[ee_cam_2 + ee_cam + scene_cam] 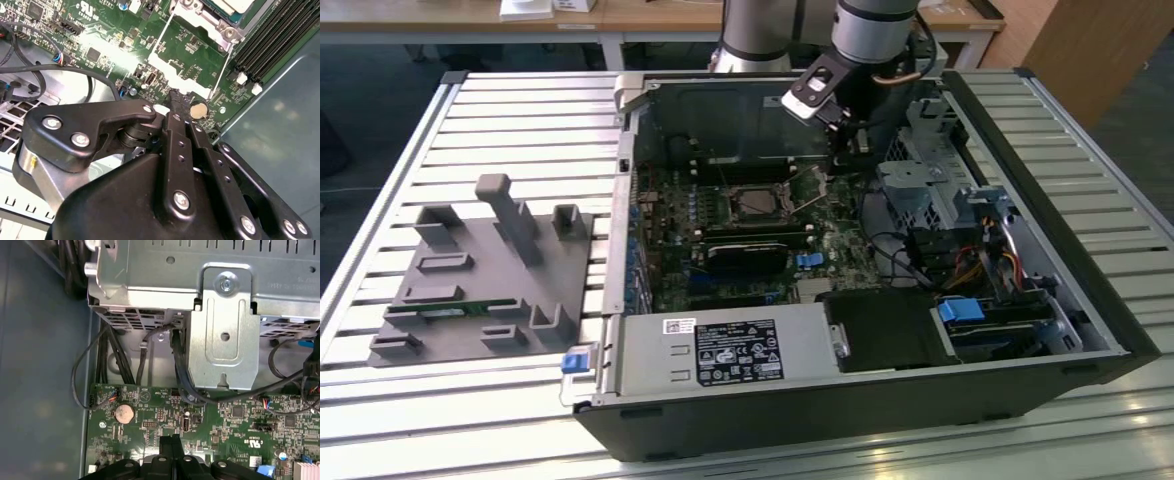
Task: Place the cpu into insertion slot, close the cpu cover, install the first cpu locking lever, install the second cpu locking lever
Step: 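Close the cpu cover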
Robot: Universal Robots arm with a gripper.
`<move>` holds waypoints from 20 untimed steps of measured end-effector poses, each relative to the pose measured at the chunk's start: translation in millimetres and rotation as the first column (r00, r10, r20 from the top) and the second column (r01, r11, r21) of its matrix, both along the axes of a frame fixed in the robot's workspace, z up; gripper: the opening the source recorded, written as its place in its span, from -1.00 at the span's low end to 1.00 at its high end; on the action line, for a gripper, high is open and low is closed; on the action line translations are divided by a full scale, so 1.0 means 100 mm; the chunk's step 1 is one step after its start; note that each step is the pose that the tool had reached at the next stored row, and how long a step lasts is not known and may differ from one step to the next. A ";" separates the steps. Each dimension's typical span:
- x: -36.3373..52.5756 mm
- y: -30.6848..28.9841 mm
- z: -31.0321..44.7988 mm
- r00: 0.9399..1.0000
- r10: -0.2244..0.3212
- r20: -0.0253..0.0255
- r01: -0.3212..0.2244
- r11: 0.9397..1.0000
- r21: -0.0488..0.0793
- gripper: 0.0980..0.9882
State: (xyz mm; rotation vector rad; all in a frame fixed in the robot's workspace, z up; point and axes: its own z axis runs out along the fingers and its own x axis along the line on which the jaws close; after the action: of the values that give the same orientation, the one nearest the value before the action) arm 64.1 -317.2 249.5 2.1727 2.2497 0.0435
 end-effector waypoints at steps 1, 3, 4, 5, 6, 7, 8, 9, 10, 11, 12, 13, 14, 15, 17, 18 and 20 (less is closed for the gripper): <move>0.007 0.000 -0.003 1.000 0.000 0.000 0.000 1.000 0.000 -0.98; 0.020 0.000 -0.010 1.000 0.000 0.000 0.000 1.000 0.000 -0.98; 0.027 0.000 -0.015 1.000 0.000 0.000 0.000 1.000 0.000 -0.98; 0.036 0.000 -0.019 1.000 0.000 0.000 0.000 1.000 0.000 -0.98; 0.044 0.000 -0.025 1.000 0.000 0.000 0.000 1.000 0.000 -0.98; 0.051 0.000 -0.031 1.000 0.000 0.000 0.000 1.000 0.000 -0.98; 0.057 0.000 -0.039 1.000 0.000 0.000 0.000 1.000 0.000 -0.98; 0.061 0.000 -0.051 1.000 0.000 0.000 0.000 1.000 0.000 -0.98; 0.064 0.000 -0.062 1.000 0.000 -0.001 0.000 1.000 0.000 -0.98; 0.065 0.000 -0.075 1.000 0.000 -0.001 0.000 1.000 0.000 -0.98; 0.065 0.000 -0.089 1.000 0.000 -0.001 0.000 1.000 0.000 -0.98; 0.065 0.000 -0.101 1.000 0.000 -0.001 0.000 1.000 0.000 -0.98; 0.065 0.000 -0.110 1.000 0.000 -0.001 0.000 1.000 0.000 -0.98; 0.063 0.000 -0.114 1.000 0.000 -0.001 0.000 1.000 0.000 -0.98; 0.045 0.000 -0.114 1.000 0.000 -0.001 0.000 1.000 0.000 -0.98; 0.030 0.000 -0.115 1.000 0.000 -0.001 0.000 1.000 0.000 -0.98; -0.012 0.000 -0.116 1.000 0.000 -0.001 0.000 1.000 0.000 -0.98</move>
State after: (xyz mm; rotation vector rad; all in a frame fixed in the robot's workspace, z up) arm 62.9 -317.1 238.0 2.1736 2.2505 0.0419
